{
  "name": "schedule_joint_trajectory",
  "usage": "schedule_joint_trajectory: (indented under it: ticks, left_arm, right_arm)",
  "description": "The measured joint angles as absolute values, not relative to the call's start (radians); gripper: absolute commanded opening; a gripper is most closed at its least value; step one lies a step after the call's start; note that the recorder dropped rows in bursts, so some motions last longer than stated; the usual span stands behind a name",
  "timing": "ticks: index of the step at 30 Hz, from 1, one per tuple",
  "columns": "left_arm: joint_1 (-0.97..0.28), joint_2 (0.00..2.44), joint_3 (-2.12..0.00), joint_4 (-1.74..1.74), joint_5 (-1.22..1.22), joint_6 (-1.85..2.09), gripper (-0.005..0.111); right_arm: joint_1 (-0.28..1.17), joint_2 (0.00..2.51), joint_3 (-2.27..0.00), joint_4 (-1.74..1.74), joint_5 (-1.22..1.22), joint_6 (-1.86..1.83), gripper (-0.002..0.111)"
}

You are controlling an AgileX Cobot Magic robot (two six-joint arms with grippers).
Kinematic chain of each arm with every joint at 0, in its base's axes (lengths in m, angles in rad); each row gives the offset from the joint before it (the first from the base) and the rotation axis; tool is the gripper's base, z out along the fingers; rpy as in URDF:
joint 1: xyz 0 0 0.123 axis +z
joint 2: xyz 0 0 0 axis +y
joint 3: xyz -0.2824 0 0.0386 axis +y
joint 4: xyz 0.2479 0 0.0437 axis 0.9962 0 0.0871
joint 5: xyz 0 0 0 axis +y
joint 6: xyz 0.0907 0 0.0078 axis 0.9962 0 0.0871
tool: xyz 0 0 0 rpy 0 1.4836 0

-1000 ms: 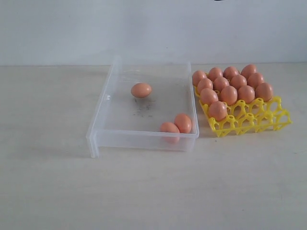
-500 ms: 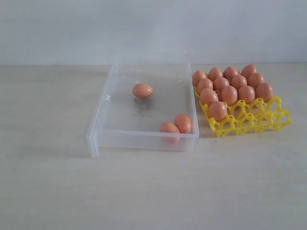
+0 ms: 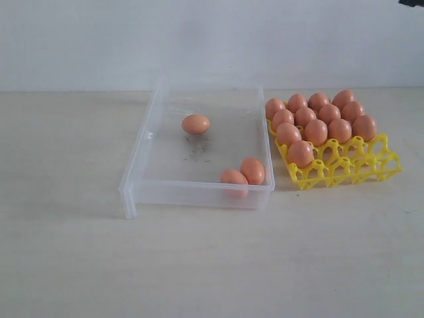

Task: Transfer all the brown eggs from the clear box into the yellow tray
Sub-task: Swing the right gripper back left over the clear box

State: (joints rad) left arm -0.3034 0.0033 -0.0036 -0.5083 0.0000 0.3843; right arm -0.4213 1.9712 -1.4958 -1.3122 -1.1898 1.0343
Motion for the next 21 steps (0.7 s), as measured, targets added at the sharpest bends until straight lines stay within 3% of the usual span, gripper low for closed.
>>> schedule_joint_trajectory:
  ticks: [6, 7, 10, 12, 16, 21]
  left_arm:
    - [-0.303, 0.003, -0.004, -0.508, 0.000, 0.384, 0.004]
    - [-0.303, 0.003, -0.004, -0.508, 0.000, 0.384, 0.004]
    - [-0.303, 0.003, -0.004, -0.508, 0.000, 0.384, 0.004]
    - [-0.303, 0.003, -0.004, -0.508, 0.000, 0.384, 0.004]
    - [-0.303, 0.003, -0.004, -0.508, 0.000, 0.384, 0.004]
    - [-0.303, 0.003, -0.004, -0.508, 0.000, 0.384, 0.004]
  right_arm:
    - [-0.053, 1.955, -1.481, -1.694, -1.210, 1.078, 0.000]
    - [0.022, 1.955, -1.481, -1.724, -1.151, 1.107, 0.000]
    - [0.197, 1.969, -1.481, -1.748, -0.620, 1.245, 0.004]
    - [0.228, 2.016, -1.506, -1.748, -0.491, 1.261, 0.006]
    - [0.214, 2.085, -1.543, -1.748, -0.457, 1.216, 0.009]
    - [0.148, 2.161, -1.567, -1.750, -0.339, 0.828, 0.000]
